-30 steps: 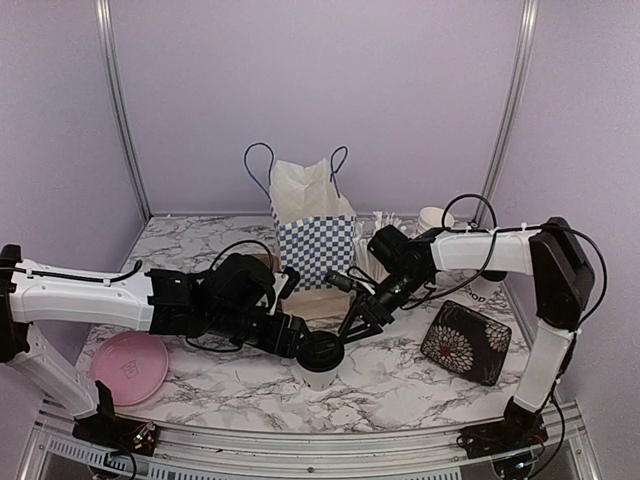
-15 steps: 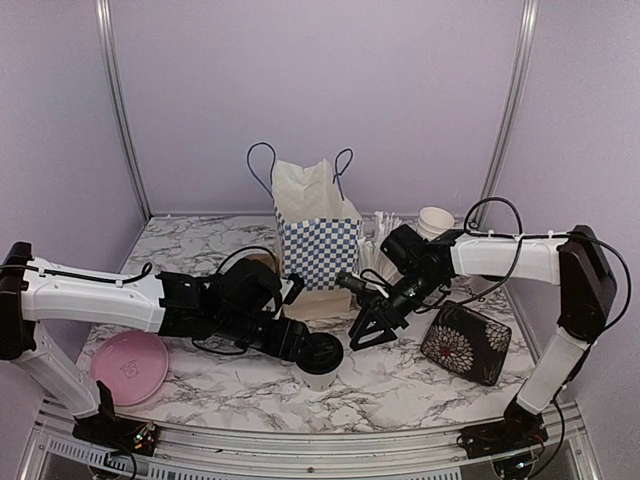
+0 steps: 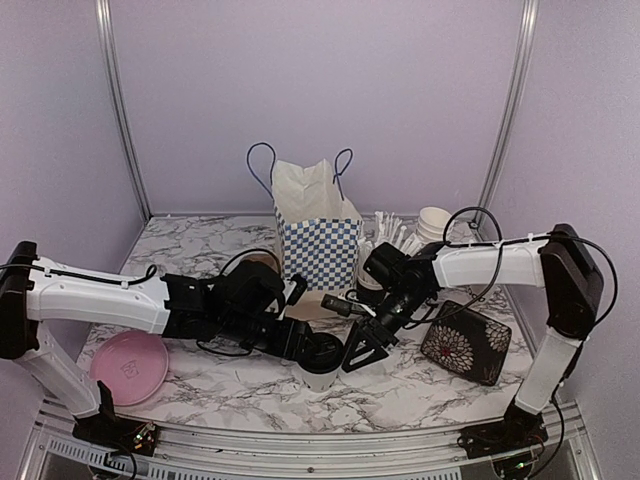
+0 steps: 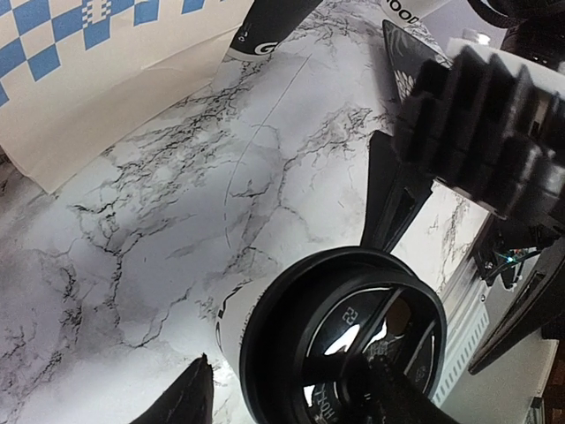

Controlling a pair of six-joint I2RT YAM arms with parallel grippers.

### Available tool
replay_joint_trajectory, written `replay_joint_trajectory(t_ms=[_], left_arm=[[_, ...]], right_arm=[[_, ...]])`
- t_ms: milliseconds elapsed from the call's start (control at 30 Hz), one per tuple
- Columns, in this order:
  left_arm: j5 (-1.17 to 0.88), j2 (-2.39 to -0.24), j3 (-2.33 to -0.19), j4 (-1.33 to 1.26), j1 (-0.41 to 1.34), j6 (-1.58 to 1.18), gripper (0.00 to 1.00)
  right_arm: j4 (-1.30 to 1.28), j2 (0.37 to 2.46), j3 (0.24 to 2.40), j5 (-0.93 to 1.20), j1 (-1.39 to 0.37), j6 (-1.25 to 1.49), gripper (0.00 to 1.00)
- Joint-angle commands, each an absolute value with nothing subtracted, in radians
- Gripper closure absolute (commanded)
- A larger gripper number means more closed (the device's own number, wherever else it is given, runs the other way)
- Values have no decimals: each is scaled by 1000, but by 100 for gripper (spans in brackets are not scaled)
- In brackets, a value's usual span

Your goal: Pack the takeout coffee

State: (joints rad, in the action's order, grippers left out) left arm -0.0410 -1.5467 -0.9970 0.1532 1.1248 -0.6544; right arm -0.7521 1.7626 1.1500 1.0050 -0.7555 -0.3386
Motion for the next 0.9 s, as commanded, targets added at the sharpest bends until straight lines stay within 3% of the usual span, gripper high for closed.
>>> replay_joint_trajectory(t_ms=[0, 233, 567, 733, 867], left_arm=[[-45, -1595, -962, 218, 1138, -665, 39], [-25, -1605, -950, 226, 1160, -682, 40], [-16, -1615, -913, 229, 1168, -703, 41], [-6, -1598, -896, 230, 1169, -701, 41], [78, -1541, -930, 234, 1169, -653, 34]], right_arm=[[-738, 1793, 1201, 1026, -762, -292, 20], [-700, 1835, 1227, 970, -763, -217, 23], [-674, 1896, 1215, 548, -775, -184, 34], [-699, 1901, 1259, 633, -776, -228, 35], [-751, 1864, 1308, 750, -775, -295, 33]])
